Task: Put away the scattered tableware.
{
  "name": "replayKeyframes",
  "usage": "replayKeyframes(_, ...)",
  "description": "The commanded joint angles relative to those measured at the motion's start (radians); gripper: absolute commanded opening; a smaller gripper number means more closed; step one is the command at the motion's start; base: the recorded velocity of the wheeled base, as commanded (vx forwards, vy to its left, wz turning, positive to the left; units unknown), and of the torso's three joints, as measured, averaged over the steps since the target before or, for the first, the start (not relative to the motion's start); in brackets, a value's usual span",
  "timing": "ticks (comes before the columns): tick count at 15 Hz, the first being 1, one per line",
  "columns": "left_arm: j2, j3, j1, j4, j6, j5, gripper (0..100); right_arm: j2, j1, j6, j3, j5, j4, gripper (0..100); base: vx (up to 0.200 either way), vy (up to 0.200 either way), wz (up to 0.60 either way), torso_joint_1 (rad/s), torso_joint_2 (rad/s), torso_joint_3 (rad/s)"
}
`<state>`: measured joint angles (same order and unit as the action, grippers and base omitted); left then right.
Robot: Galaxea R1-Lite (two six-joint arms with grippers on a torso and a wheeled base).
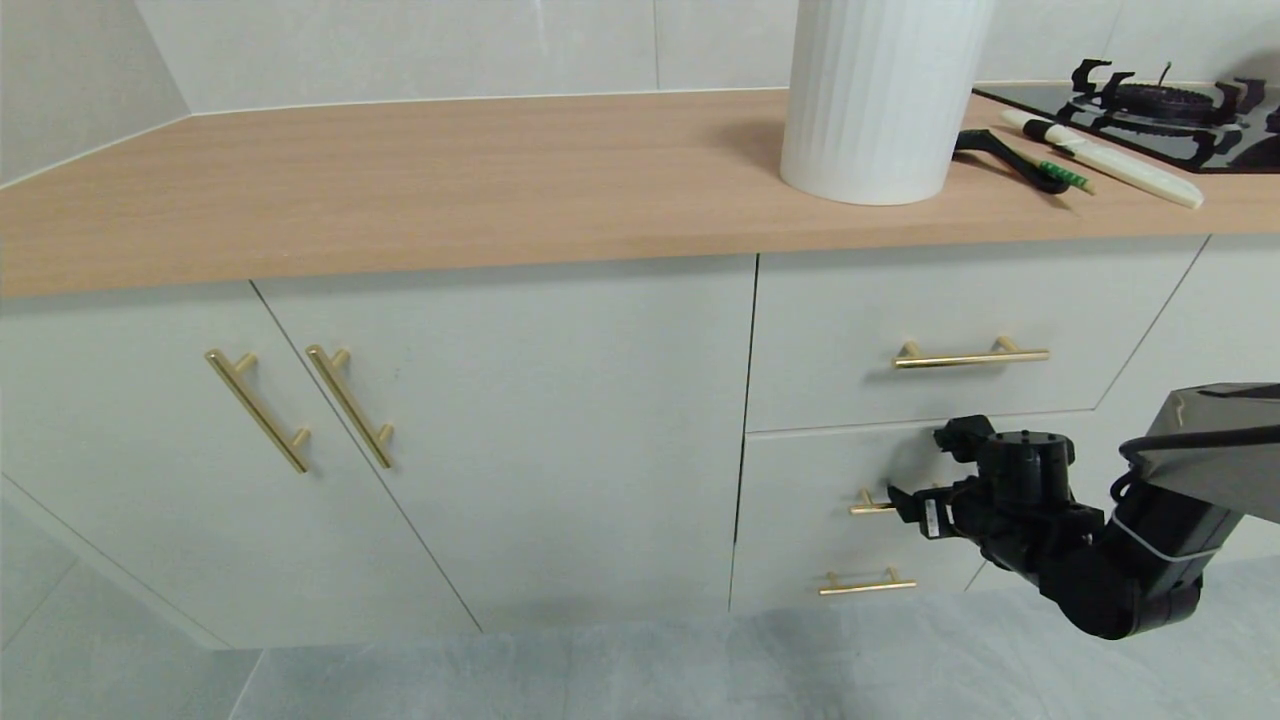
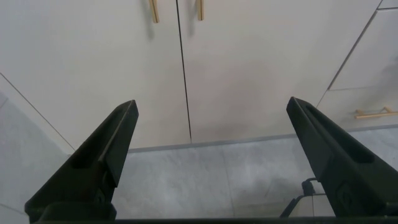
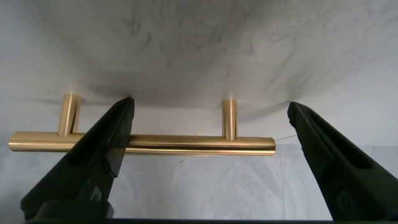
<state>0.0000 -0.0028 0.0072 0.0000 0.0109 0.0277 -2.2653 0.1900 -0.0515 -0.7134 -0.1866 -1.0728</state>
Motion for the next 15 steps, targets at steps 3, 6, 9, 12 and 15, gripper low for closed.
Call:
replayKeyframes(3,0.002,0.0,0.0,0.0,0.0,0.001,100,0.02,0.0,-0.002,0.006,-0.001,0.039,100,0.0,0.0,0.0,0.0,0.0,0.0)
replayKeyframes(6,0.002,0.0,0.0,0.0,0.0,0.0,100,0.119,0.0,-0.004,0.029,0.006,0.132,100,0.0,0.0,0.0,0.0,0.0,0.0)
replayKeyframes(9,0.002,0.0,0.0,0.0,0.0,0.0,100,0.357,0.002,-0.004,0.022,0.039,0.43,100,0.0,0.0,0.0,0.0,0.0,0.0)
replayKeyframes(12,0.002,0.0,0.0,0.0,0.0,0.0,100,0.601,0.026,-0.004,0.011,0.065,0.597,100,0.0,0.0,0.0,0.0,0.0,0.0)
replayKeyframes(15,0.002,0.0,0.0,0.0,0.0,0.0,100,0.704,0.088,-0.001,0.015,0.059,0.625,100,0.0,0.0,0.0,0.0,0.0,0.0)
